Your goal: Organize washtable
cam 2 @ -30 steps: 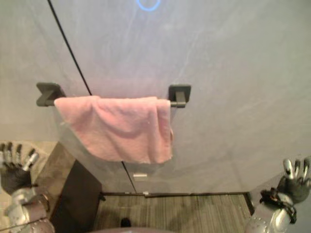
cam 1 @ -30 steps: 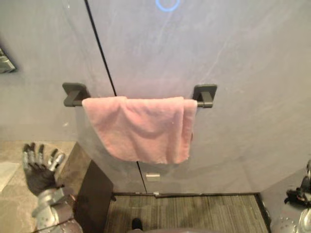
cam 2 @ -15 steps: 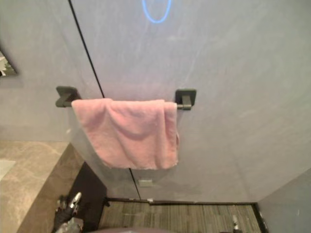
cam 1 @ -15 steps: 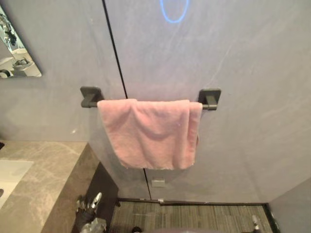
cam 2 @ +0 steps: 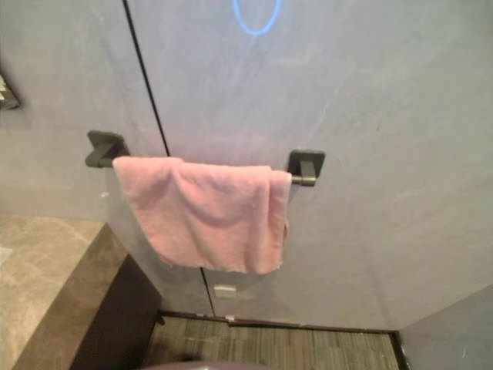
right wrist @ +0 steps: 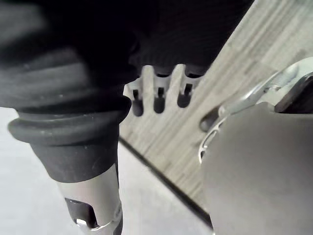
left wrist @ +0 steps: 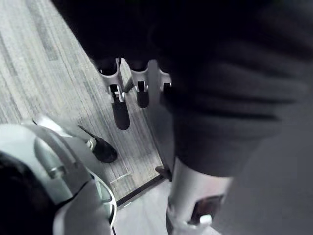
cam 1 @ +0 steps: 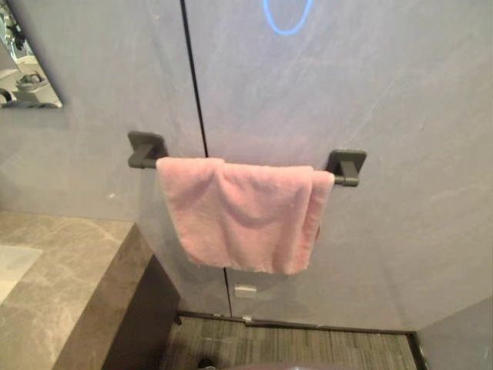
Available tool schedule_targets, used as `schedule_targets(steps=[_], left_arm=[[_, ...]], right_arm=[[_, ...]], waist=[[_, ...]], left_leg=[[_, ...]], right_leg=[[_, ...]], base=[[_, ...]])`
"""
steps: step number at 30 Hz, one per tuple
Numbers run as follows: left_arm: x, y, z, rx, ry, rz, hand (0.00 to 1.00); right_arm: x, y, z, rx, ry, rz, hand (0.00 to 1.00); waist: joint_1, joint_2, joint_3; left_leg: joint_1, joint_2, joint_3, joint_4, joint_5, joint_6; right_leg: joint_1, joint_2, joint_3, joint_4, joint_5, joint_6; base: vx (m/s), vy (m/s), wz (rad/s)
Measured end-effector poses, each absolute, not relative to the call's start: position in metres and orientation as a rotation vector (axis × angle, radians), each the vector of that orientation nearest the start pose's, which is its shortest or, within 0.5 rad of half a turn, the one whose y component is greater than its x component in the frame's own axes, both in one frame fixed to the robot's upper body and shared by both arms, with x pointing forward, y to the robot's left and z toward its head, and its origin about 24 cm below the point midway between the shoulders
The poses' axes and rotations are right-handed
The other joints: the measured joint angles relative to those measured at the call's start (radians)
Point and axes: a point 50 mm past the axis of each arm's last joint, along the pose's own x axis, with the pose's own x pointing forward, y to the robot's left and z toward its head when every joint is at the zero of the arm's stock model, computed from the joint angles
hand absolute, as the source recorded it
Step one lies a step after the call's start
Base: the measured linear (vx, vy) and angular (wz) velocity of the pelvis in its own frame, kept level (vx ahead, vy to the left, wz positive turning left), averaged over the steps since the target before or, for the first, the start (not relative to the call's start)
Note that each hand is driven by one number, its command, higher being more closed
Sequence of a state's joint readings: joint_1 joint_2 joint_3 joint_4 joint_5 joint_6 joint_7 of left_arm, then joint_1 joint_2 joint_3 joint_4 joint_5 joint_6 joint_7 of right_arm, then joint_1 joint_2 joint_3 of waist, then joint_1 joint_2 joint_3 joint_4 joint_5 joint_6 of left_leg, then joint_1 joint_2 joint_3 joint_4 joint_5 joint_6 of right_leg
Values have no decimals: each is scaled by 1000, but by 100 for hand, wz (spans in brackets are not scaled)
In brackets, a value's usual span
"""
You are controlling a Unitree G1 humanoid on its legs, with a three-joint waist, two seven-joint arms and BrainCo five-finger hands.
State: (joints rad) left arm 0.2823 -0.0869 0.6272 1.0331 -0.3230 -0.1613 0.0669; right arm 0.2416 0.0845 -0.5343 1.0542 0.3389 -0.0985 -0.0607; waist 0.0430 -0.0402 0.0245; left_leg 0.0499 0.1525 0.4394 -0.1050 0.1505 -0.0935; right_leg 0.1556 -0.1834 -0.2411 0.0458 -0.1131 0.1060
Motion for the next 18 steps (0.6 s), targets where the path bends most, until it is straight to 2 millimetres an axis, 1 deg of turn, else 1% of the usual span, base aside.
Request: schedule_targets(steps=[2,4,9,12,15,16,18], left_arm=[[-5,207,-167,-503,1059,915,0],[1,209,-168,-478,1085,827,0],[10,213,-169,-390,1119,697,0],[15,215,-168,-329,1128,633,0],[20,217,-168,-292,1130,591,0],[22,217,-168,-290,1132,586,0],[23,218,-168,-289,1134,585,0]], right_arm=[[15,-192,-171,548,1104,-819,0],[16,-193,-172,525,1126,-783,0],[21,-195,-173,454,1163,-702,0],[25,-196,-173,419,1169,-669,0],[28,-196,-173,408,1179,-649,0],[32,-197,-173,394,1177,-630,0],[36,-198,-173,392,1172,-624,0]], waist=[[-1,2,0],[1,0,4],[-1,-1,8],[-1,-7,16],[-2,-16,24],[-3,-19,33],[-5,-21,43]], left_leg=[[2,0,0,0,-1,-1],[14,1,-1,0,-7,-12],[21,3,-1,0,-11,-19],[20,2,-4,0,-14,-23],[19,-1,-11,0,-17,-24],[20,-6,-25,0,-19,-21],[22,-18,-39,0,-26,-11]], right_leg=[[4,1,1,-5,-1,0],[17,3,3,-14,0,0],[22,6,10,-17,-1,-1],[23,6,10,-23,-2,-3],[24,4,6,-21,-10,-16],[25,1,-2,-8,-19,-31],[24,-10,-9,18,-34,-41]], base=[[54,-29,-2],[44,-26,-5],[34,-26,-5],[0,0,0],[7,-6,5],[9,-5,16],[14,8,19]])
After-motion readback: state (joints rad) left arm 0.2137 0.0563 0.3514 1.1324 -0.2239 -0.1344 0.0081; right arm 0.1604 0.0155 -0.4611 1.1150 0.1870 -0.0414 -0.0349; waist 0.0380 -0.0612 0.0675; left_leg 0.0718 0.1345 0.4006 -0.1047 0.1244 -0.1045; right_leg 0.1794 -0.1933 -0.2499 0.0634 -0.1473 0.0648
